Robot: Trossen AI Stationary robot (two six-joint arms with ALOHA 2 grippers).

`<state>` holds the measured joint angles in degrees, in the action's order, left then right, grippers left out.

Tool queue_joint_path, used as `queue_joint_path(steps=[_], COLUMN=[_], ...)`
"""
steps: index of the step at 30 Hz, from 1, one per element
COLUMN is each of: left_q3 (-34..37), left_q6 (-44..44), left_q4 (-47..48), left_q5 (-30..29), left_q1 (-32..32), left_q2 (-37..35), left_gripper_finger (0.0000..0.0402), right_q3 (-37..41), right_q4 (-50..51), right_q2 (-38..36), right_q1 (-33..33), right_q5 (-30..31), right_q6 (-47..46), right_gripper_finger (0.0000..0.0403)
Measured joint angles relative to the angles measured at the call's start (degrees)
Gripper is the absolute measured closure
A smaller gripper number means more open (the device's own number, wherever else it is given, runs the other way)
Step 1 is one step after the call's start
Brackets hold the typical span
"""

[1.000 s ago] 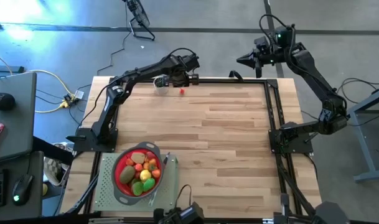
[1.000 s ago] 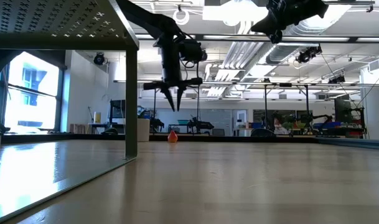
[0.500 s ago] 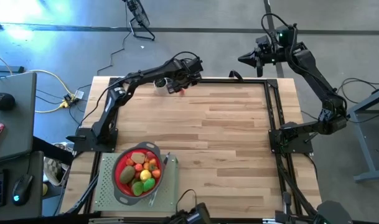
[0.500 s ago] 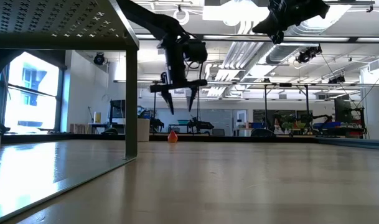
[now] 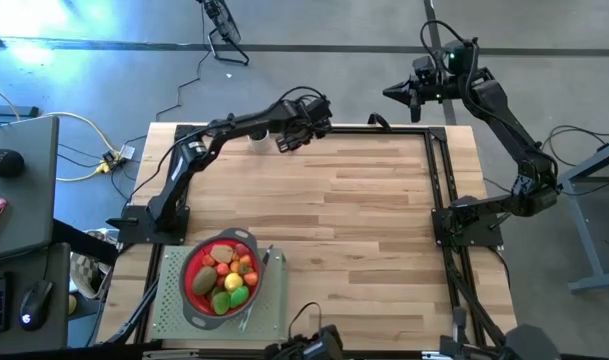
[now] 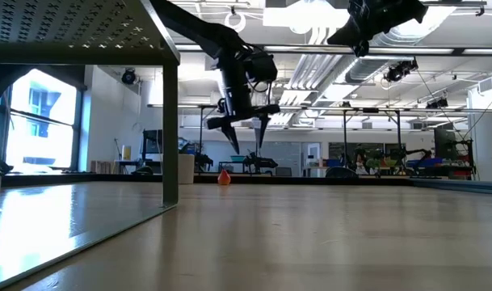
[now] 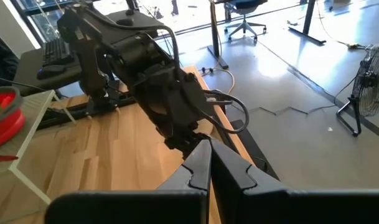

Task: Pick & Place Fruit
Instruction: Put the pear into the red strainer bowl on the shelf

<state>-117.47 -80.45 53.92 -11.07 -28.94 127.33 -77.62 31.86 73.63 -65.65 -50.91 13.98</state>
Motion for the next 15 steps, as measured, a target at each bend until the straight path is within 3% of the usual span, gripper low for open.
queue_joint_path(steps=[8,15], left_q3=[0.0,0.0], left_q6=[0.81,-8.13], left_q4=[0.73,6.41], left_q5=[0.47,0.82], left_q1=[-0.71,-0.67], left_q2=[0.0,0.0], left_gripper_finger=[0.0137,0.0137], right_q3=[0.0,0.0], right_q4=[-0.44,0.46], right_q2=[0.0,-0.02], right_q1=[0.02,0.02], right_q5=[-0.11,-0.4], right_q6=[-3.26,-8.23], right_gripper_finger=[0.04,0.04])
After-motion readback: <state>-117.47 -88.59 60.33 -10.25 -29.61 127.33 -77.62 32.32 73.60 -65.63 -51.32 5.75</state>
